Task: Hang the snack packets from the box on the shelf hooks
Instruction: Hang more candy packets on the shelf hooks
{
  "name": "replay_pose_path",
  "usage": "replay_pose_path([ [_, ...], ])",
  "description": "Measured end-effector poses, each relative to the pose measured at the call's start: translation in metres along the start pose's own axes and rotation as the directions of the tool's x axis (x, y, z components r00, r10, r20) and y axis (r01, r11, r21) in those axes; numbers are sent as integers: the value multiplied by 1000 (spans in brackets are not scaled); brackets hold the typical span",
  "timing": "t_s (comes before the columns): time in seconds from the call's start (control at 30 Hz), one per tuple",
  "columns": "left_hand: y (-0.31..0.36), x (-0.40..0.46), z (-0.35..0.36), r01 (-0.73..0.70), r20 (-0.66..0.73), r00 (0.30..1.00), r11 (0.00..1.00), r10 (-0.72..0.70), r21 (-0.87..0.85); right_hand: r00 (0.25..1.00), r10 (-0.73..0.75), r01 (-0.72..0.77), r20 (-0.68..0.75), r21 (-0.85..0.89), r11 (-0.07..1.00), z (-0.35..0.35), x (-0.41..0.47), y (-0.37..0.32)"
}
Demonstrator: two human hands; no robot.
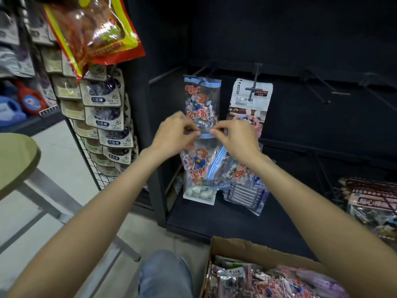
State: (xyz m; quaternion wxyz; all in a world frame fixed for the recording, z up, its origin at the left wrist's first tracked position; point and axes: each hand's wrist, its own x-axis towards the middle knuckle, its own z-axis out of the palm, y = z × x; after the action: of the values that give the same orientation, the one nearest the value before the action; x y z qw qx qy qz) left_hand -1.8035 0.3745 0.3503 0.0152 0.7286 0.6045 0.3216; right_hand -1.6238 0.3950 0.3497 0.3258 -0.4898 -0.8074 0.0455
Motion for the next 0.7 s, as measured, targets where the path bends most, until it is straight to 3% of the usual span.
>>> replay_pose_path([
  [0.07,-14,19,-7,5,33,999,999,-4,-34,1000,9,-9,-26,-19,1000,2,16,-1],
  [0.2,-29,52,-21,116,195,980,893,-33,-434,989,76,-71,-125,45,996,11,52,-5],
  [0.27,-31,69,-22,148,183,981,842,-60,-518,985,98,-90,-145,62,994,14,70,-6],
  [0.47,-47,115,-6,114,-1,991,858,-132,-501,974,151,-137,-167,90,986,20,111,0],
  [0.7,-60,125,10,-38,-173,983,866,-57,-499,972,145,-126,-186,108,986,22,127,6],
])
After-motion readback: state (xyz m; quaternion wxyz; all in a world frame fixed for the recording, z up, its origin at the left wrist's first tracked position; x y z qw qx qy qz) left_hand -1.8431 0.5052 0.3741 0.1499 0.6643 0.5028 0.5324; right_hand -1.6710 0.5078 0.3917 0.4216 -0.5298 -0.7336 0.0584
